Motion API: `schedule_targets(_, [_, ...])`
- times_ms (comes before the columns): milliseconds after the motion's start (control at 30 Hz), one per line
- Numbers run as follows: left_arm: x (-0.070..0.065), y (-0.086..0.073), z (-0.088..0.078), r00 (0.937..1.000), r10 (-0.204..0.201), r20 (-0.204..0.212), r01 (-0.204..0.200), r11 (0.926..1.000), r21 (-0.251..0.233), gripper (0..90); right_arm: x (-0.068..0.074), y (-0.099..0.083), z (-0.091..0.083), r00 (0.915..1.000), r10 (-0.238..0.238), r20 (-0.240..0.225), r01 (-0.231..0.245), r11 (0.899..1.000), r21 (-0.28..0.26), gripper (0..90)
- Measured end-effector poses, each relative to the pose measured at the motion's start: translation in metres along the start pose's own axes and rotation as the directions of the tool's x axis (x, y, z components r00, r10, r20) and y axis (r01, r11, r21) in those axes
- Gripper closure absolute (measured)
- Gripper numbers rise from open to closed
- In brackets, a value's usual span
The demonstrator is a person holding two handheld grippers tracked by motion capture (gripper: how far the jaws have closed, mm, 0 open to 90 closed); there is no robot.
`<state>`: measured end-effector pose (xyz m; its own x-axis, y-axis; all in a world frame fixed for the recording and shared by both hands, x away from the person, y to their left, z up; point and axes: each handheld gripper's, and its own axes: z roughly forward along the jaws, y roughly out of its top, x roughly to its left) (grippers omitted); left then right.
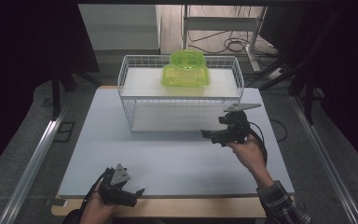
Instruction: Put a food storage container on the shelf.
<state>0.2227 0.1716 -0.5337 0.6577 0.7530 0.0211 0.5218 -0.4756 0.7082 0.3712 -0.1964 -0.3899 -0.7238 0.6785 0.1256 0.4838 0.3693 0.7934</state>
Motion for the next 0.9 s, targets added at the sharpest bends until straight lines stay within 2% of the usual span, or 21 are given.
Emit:
schedule_targets(267, [0.0, 0.0, 0.0, 1.0, 0.001, 0.001, -0.001, 1.0, 0.002, 3.3, -0.002, -0.022, 0.002, 0.9999, 0.013, -0.003, -0.013, 1.0, 0.022, 4.6])
schedule_targets(533, [-0.001, 0.0, 0.0, 1.0, 0.003, 0.0, -0.003, 1.0, 0.004, 3.4, -0.002, -0.042, 0.002, 0.9993, -0.016, 0.033, 0.015, 0.999, 0.044, 0.6])
schedule_targets(900, [-0.001, 0.0, 0.001, 1.0, 0.007, -0.002, -0.007, 1.0, 0.004, 3.3, -0.006, -0.067, -0.005, 0.998, -0.009, 0.062, 0.007, 0.999, 0.032, 0.5])
